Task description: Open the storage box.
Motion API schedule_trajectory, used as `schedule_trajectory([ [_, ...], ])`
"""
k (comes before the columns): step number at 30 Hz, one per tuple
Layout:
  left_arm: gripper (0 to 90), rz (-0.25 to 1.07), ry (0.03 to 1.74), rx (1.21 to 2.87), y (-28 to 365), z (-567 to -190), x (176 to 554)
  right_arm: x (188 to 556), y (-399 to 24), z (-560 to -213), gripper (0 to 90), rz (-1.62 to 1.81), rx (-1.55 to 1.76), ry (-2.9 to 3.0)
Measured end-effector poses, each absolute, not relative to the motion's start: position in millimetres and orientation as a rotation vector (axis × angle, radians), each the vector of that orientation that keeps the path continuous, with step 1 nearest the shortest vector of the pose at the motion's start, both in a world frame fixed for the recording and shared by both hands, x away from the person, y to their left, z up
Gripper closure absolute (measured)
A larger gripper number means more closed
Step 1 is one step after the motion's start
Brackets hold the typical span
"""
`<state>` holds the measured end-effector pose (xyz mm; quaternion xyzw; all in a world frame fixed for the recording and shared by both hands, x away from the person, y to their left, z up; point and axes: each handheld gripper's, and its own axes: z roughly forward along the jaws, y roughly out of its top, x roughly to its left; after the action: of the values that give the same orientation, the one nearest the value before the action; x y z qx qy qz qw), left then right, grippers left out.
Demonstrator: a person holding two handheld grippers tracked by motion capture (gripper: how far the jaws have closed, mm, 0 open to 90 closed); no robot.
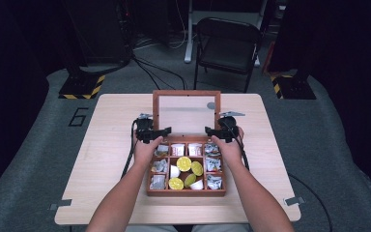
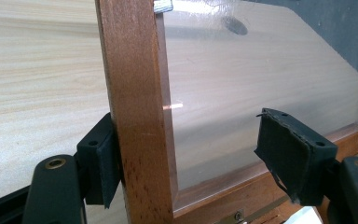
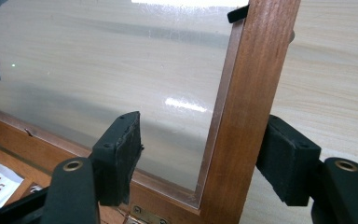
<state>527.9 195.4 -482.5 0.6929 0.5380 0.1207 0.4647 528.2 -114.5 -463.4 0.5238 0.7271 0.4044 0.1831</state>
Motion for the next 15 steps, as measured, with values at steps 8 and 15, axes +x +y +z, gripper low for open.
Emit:
schedule_trajectory([
  [8,29.2,0.257,1.313,1.705,199.7,-484.7,531.2,531.8,-117.3,-465.0,34.0,1.15,1.488,2.078],
  [15,30.2,0.202,1.326,1.696,203.3,-488.6,534.9,537.6,-121.6,-467.2,34.5,1.164,1.504,2.12],
])
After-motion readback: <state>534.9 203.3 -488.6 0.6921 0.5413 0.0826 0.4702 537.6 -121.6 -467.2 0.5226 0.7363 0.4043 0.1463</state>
